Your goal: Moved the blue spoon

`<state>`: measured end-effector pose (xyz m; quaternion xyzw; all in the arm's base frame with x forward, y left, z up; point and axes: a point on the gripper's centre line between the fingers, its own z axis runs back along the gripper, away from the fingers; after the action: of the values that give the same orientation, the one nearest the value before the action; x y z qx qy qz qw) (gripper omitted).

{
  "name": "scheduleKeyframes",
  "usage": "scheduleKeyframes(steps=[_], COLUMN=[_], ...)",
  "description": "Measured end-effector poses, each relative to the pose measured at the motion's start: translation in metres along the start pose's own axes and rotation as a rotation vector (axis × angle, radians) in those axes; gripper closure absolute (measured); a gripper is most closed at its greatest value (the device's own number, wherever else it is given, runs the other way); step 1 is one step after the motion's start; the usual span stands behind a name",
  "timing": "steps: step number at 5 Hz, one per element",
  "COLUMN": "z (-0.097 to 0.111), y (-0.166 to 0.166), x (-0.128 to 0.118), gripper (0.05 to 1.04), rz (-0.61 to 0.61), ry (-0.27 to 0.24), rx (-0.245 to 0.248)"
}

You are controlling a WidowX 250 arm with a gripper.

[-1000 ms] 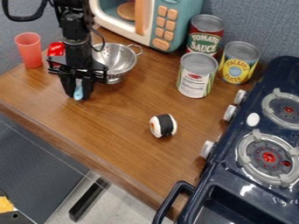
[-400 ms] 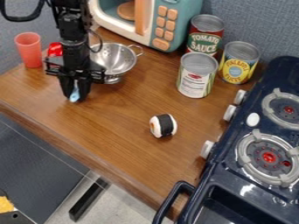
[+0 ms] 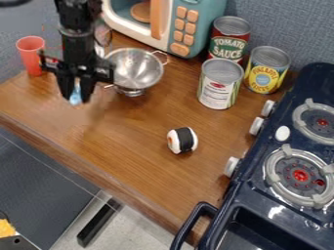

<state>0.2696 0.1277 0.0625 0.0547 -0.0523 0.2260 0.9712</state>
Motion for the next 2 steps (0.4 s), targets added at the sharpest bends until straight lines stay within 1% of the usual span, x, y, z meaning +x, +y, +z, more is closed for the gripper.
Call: scheduleKeyframes(steps=[1, 2], z=[0.0237, 0.0247], y=[0.0018, -0.0052], x=[-0.0049, -0.0058], gripper=[0.758, 0.758], rz=[0.020, -0.004], ry=[-0.040, -0.037], rx=[-0.002, 0.008])
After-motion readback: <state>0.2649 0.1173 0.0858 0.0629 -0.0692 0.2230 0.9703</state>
